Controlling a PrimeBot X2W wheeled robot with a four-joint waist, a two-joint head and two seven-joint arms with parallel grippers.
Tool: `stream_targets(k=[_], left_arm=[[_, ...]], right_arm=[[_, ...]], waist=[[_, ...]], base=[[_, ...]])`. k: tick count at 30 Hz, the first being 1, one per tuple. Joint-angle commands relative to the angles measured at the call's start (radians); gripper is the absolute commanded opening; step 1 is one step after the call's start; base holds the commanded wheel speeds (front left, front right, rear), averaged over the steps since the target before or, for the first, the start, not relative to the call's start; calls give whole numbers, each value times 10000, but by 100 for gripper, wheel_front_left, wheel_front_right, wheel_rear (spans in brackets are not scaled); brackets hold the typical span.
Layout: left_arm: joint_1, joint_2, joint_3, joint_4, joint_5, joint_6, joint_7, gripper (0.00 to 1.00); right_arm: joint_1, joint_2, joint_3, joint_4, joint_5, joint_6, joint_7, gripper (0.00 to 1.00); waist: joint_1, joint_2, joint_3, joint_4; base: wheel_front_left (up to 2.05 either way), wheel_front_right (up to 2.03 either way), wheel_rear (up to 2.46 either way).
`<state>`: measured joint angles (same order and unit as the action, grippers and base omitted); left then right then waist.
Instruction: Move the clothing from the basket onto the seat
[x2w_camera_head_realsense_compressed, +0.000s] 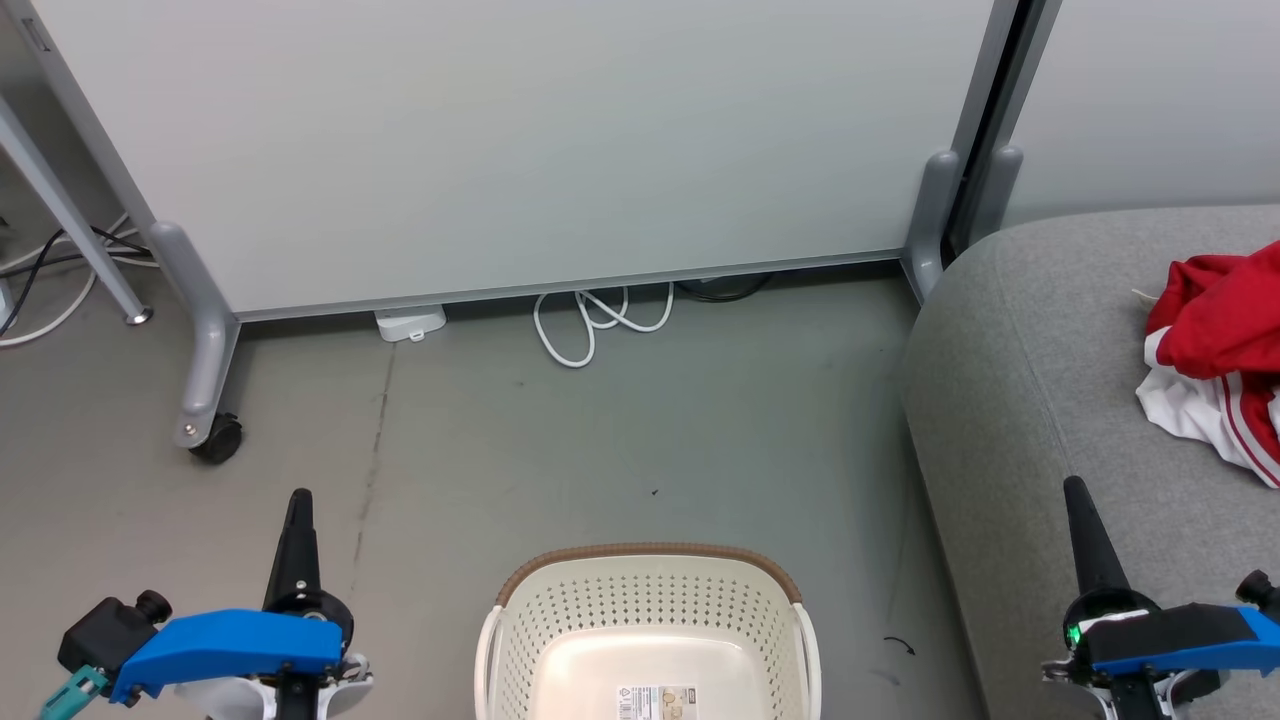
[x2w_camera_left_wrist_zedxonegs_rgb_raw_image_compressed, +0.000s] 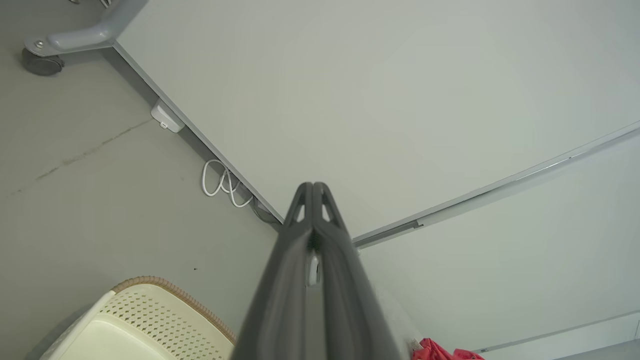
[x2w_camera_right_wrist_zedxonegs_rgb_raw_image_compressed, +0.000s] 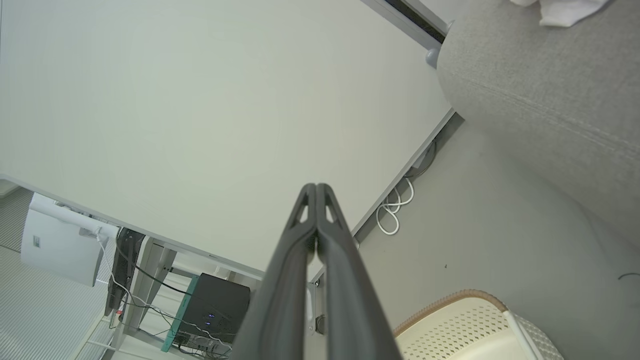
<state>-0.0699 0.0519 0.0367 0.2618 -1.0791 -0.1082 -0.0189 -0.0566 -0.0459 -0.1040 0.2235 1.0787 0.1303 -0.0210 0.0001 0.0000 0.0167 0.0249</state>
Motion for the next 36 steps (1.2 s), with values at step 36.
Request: stream_targets(k=[36], left_arm=[[-390, -7, 541, -166, -3468, -192, 880, 0]], right_arm=[[-451, -62, -79, 114, 3474, 6, 895, 0]], waist=[[-1, 0, -78, -143]], base=[[0, 0, 0]])
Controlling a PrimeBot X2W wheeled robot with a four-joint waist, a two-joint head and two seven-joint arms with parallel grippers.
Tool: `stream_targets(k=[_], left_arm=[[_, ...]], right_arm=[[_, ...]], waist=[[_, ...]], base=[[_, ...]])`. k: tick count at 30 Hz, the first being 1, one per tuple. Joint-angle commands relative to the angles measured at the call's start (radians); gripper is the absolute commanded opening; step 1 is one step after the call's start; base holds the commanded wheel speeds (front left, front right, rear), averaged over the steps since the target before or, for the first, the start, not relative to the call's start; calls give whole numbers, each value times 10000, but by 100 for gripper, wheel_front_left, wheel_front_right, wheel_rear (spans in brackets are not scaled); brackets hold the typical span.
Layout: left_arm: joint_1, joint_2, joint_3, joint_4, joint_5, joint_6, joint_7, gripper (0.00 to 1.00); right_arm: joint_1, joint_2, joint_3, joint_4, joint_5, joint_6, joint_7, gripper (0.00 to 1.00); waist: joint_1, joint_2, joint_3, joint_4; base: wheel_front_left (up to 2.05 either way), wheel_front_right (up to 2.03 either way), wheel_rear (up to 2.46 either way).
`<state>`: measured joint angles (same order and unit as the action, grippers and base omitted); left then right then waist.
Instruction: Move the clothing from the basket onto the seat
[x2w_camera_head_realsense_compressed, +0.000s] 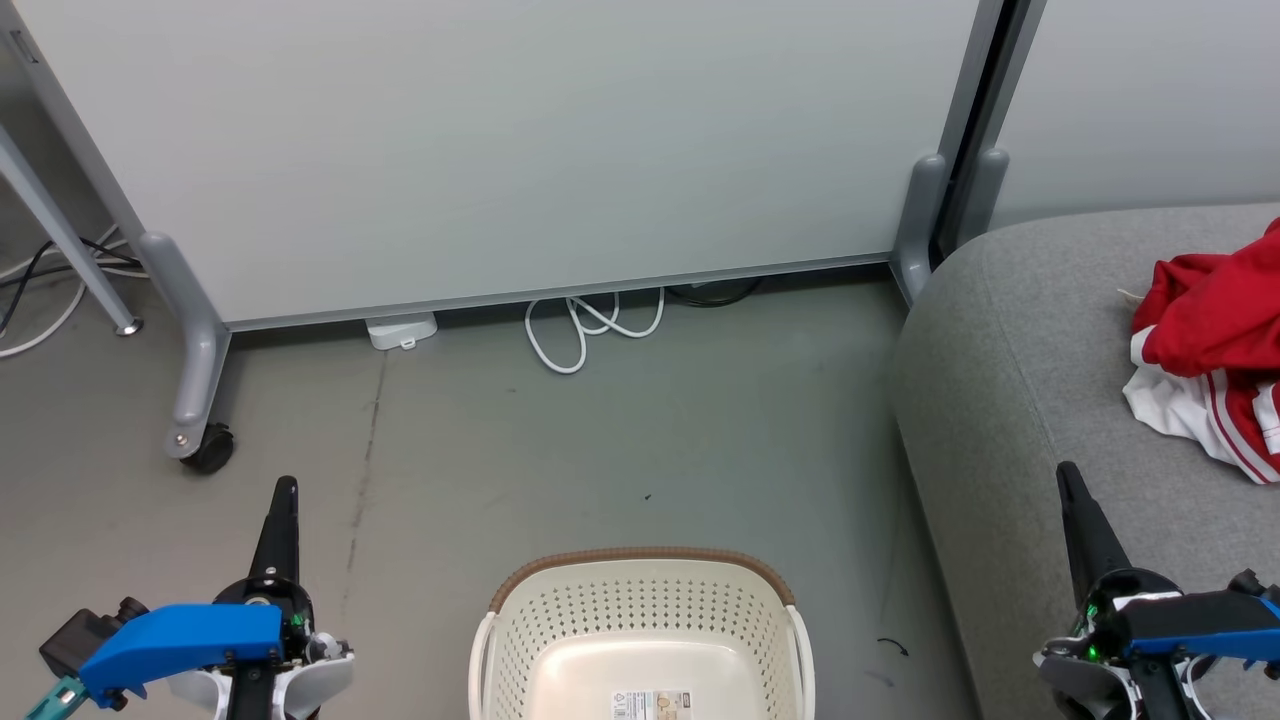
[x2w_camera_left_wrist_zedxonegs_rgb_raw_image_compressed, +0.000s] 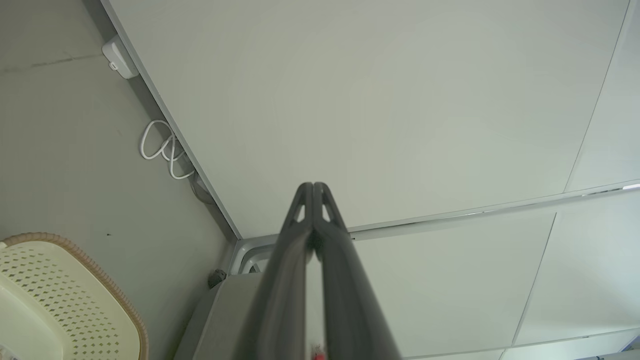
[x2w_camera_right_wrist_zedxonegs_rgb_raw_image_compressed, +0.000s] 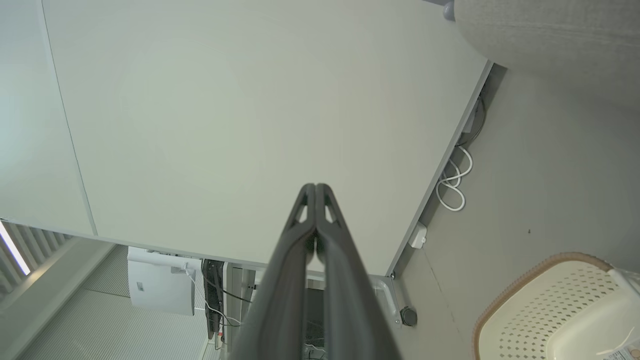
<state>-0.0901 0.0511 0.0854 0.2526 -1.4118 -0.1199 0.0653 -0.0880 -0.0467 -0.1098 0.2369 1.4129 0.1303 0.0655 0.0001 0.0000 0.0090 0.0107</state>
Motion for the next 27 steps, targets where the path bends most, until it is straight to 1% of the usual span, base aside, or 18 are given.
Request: stream_targets(k=[1, 27], left_arm=[[-194, 0, 67, -75, -223, -80, 56, 0], [-244, -13, 321, -90, -2050, -152, 534, 0]], right_arm=[[-139, -55, -24, -13, 216, 6, 58, 0], [-276, -60, -54, 93, 2048, 7, 530, 0]], waist=[[-1, 0, -3, -5], [-1, 0, -59, -107]], base=[[0, 0, 0], [0, 0, 0]])
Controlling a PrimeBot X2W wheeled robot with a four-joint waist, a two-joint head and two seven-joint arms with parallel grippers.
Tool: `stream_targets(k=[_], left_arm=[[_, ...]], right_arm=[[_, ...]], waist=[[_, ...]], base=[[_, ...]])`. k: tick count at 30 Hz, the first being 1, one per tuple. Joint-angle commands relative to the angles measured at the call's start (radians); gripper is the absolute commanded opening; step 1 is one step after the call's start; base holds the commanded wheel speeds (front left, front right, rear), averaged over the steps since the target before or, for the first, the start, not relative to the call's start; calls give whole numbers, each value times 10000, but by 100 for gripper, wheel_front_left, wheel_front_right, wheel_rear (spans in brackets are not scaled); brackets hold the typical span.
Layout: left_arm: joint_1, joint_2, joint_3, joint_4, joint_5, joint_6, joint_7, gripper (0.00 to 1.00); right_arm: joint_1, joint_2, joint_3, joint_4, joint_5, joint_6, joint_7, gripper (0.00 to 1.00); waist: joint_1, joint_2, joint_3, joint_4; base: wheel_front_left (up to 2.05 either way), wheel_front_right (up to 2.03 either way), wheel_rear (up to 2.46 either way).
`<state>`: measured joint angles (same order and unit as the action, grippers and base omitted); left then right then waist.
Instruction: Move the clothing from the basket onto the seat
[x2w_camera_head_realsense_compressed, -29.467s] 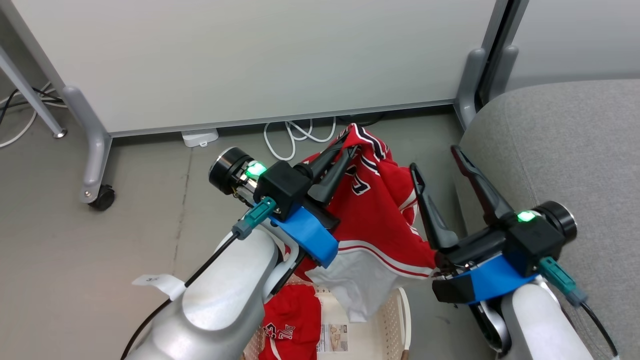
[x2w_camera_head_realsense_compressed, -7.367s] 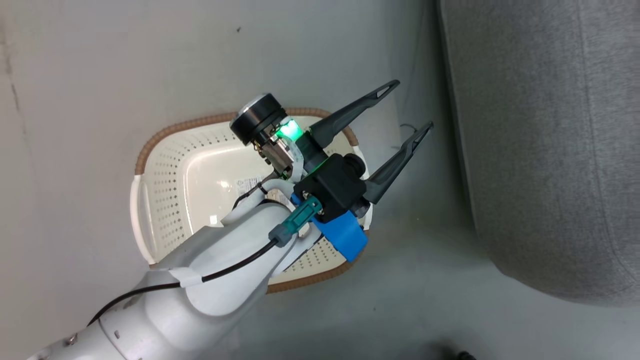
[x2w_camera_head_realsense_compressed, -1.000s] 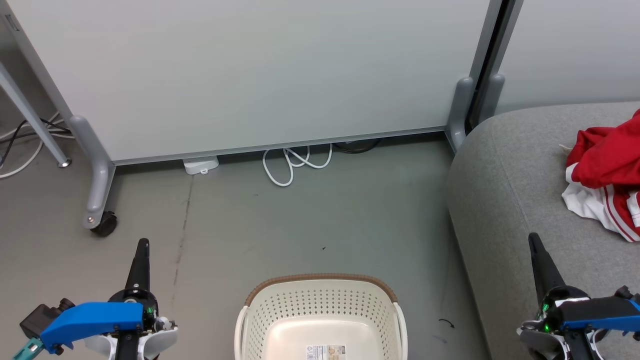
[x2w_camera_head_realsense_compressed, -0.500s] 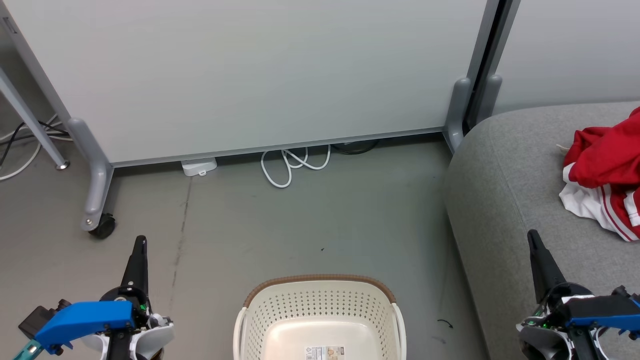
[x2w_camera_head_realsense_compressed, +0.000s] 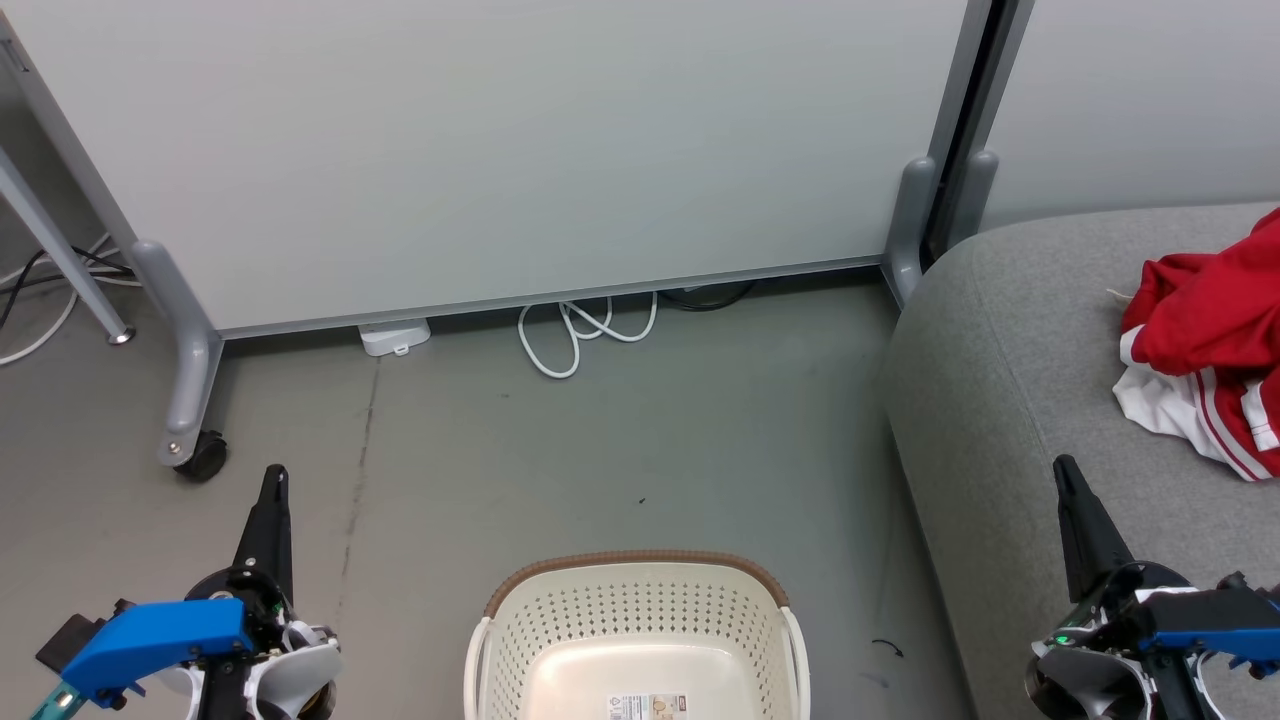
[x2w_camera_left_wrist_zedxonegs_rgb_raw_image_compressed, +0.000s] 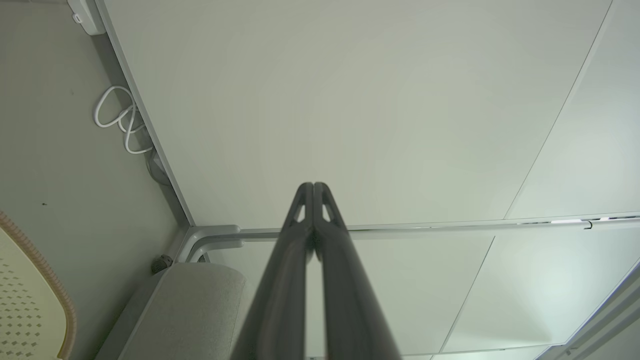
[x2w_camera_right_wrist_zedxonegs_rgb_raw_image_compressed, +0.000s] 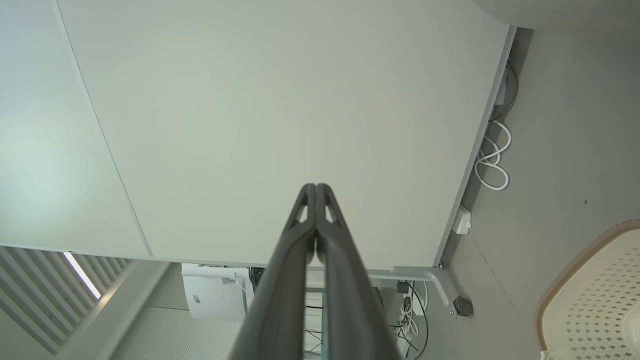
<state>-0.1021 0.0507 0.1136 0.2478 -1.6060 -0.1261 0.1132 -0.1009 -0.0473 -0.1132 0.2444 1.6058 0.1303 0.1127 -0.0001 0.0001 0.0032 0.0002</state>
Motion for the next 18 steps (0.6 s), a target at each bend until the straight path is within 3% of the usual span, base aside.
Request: stream_targets(k=[1, 18], left_arm=[[-117, -10, 36, -42, -77, -80, 49, 0], [-113, -10, 34, -41, -79, -69, 46, 0]], right_arm=[[-145, -55, -19, 17, 87, 7, 57, 0], [-128, -55, -16, 15, 83, 7, 56, 0]], waist=[[1, -1, -1, -2], [1, -1, -1, -2]], base=[[0, 0, 0], [0, 0, 0]])
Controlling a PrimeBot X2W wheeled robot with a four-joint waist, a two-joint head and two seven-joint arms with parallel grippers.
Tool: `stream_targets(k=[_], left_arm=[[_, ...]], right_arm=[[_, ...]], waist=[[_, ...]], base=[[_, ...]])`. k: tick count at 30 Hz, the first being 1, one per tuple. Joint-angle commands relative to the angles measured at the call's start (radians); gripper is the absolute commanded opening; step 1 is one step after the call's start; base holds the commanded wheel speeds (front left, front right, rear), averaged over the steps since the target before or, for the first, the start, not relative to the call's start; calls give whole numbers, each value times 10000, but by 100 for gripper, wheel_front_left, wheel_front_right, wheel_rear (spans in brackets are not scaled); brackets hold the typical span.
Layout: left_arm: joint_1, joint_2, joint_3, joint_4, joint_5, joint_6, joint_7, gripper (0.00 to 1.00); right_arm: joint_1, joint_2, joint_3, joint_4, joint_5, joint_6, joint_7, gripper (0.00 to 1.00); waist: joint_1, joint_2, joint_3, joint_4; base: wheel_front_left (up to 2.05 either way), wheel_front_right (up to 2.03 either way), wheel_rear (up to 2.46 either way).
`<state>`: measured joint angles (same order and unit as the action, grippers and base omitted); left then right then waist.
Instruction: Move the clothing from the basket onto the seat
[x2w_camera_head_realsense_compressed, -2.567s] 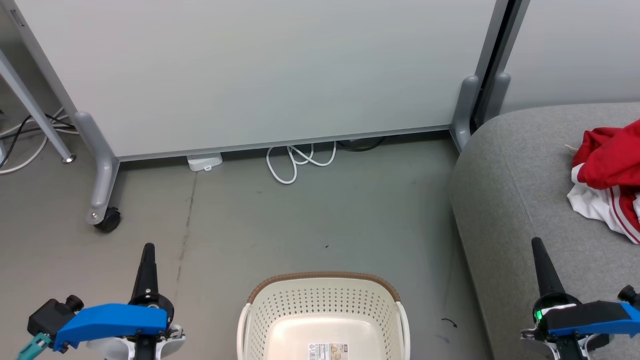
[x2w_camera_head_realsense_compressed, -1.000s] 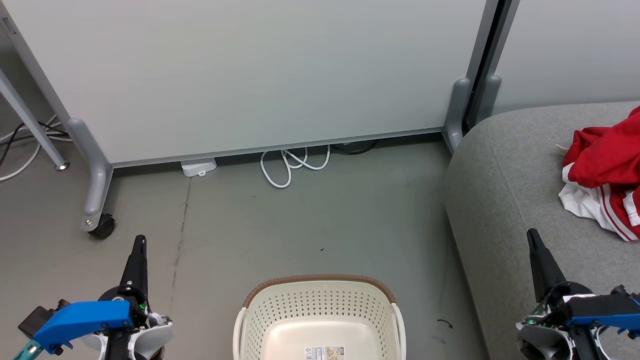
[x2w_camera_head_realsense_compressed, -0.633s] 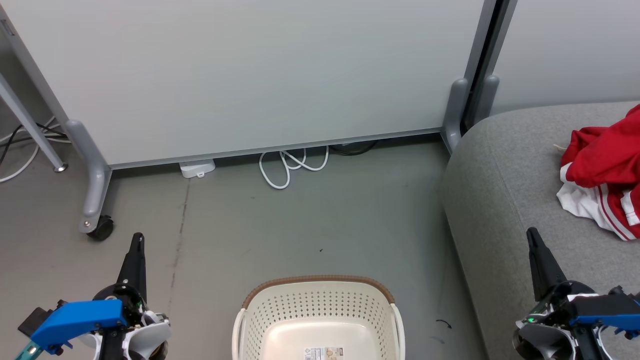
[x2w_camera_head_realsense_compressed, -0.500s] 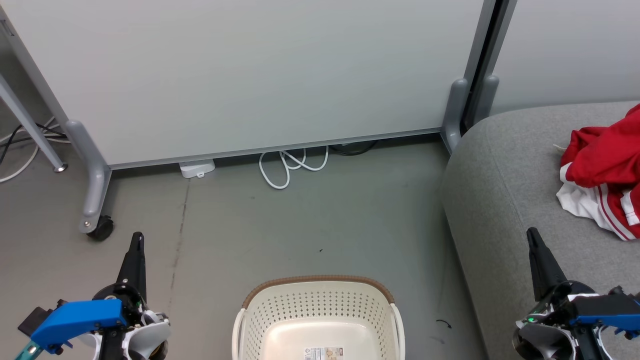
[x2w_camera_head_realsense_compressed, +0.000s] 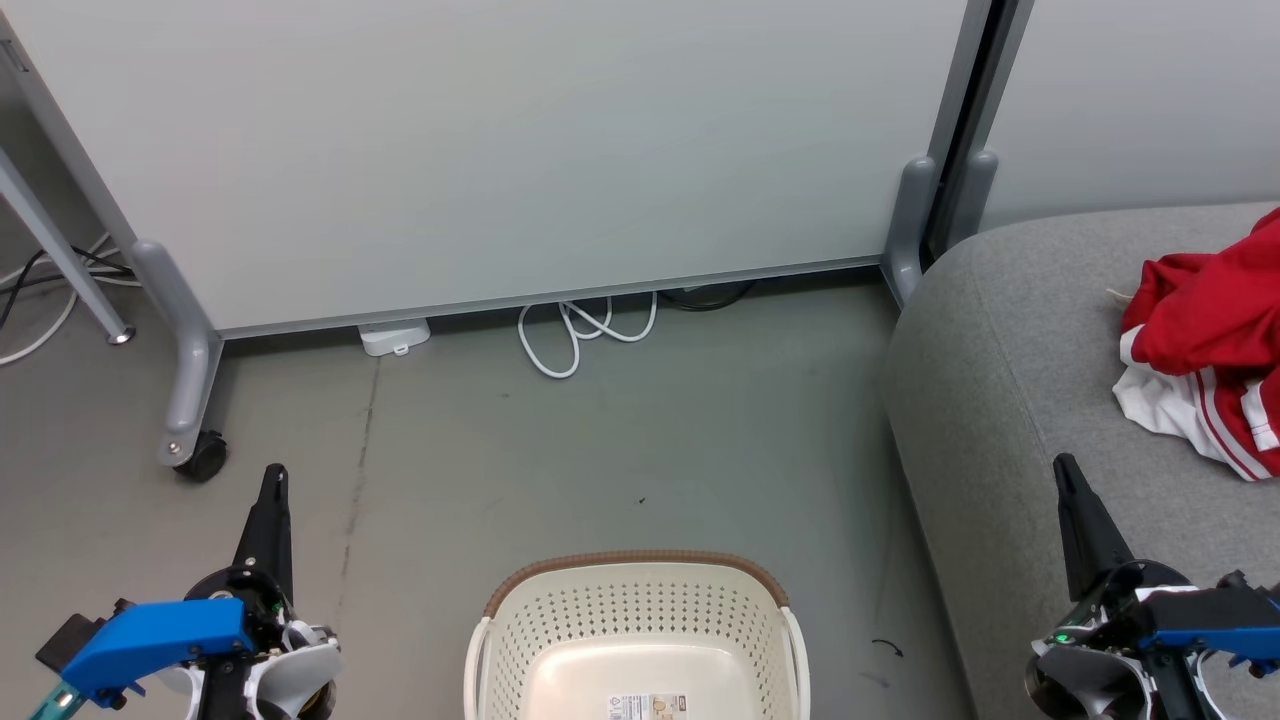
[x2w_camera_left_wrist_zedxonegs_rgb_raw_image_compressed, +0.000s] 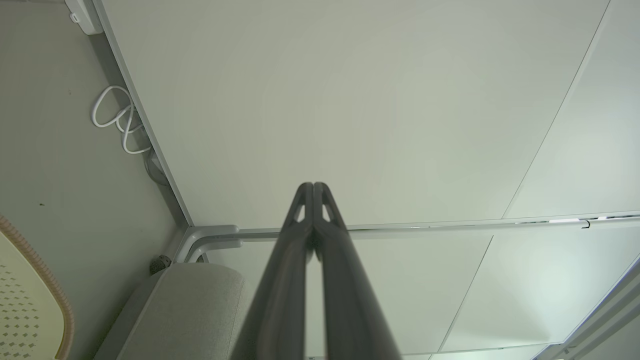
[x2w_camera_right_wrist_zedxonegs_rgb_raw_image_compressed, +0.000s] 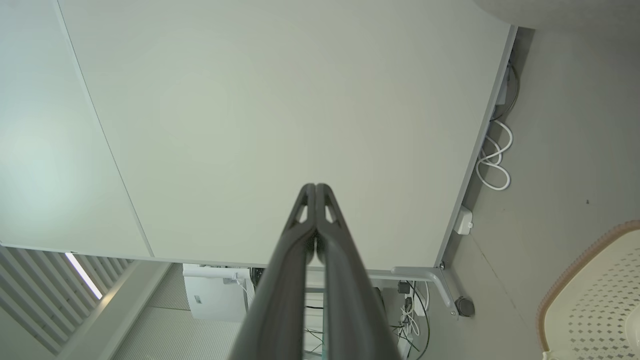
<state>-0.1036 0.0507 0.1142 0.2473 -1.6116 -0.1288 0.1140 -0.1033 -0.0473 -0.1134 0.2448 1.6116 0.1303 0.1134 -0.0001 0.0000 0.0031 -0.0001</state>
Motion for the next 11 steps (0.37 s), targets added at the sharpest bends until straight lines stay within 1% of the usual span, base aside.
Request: stream_targets(k=[1, 11], left_arm=[[-97, -10, 28, -35, -23, -42, 39, 0], [-97, -10, 27, -36, -24, -42, 39, 0]], right_arm=[[-104, -55, -14, 11, 26, 7, 48, 0], [-103, -55, -14, 11, 26, 7, 48, 0]], waist=[[1, 0, 0, 1], [1, 0, 0, 1]], base=[[0, 0, 0], [0, 0, 0]])
